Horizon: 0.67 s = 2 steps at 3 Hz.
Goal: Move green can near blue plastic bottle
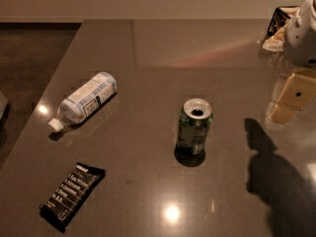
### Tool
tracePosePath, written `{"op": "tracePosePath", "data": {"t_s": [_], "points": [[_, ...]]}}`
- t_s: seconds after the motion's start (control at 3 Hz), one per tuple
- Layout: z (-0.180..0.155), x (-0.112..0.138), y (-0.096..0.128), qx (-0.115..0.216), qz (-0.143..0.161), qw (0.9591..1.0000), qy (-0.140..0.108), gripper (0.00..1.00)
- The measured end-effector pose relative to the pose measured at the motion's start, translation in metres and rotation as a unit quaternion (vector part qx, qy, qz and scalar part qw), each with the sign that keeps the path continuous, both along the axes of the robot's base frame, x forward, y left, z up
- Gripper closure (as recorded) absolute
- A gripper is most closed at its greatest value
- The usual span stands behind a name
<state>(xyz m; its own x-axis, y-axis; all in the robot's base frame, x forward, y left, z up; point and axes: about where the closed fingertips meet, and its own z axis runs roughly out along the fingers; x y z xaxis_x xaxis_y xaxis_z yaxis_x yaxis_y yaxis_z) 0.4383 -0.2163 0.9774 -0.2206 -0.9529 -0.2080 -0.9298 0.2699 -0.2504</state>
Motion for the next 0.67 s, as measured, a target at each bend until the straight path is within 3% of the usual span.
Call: {"op": "tracePosePath", "data": {"t_s": [0.67], "points": [[0.0014,-0.0052,0.0037,0.018,0.003,0.9998,0.009,0.0]]}}
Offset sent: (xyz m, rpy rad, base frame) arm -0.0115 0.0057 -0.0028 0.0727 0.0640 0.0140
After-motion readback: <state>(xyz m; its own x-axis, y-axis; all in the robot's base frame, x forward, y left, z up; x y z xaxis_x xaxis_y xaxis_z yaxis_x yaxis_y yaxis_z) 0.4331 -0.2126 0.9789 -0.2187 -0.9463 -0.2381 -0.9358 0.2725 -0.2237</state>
